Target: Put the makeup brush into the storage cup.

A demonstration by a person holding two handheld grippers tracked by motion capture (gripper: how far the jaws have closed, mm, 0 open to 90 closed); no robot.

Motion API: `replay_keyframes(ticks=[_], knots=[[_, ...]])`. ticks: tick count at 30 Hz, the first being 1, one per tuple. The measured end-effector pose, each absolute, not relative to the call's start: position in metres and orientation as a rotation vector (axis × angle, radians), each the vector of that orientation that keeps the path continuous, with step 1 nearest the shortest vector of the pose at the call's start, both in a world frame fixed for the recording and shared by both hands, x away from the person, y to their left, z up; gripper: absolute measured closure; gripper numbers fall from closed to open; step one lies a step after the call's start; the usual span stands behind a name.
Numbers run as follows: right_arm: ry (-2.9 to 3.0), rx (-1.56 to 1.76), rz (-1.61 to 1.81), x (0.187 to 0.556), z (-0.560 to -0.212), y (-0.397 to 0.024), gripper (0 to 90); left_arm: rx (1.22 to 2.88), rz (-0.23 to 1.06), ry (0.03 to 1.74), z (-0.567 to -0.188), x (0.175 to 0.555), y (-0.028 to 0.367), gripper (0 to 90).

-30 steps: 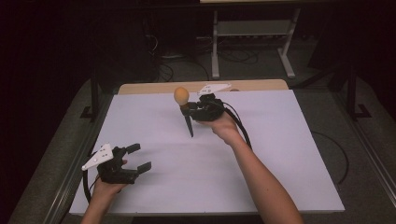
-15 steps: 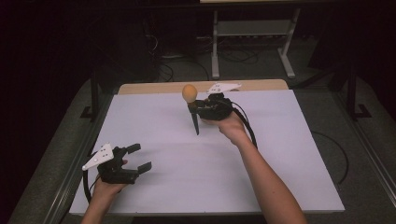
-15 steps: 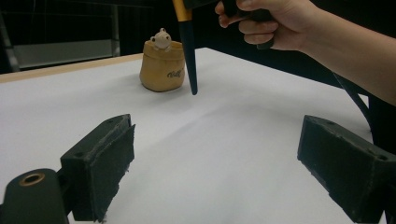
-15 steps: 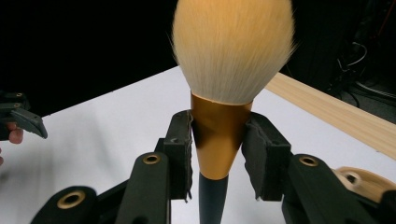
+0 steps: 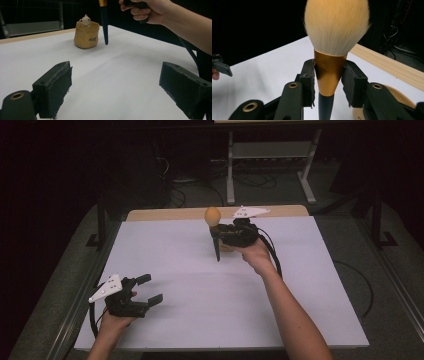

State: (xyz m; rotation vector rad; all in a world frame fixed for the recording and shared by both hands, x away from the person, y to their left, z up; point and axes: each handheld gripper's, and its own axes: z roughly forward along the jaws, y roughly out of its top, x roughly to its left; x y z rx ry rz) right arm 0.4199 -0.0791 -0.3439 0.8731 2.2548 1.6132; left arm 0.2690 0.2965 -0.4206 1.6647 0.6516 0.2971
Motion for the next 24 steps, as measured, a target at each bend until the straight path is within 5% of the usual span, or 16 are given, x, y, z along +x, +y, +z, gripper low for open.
replay_keyframes(ticks=[24], knots=[[2.136,0.936,1.624,0.428,-0.328,-0.103,63.1,1.665,0.315,0.609,-0.419,0.265,0.293,10.4]])
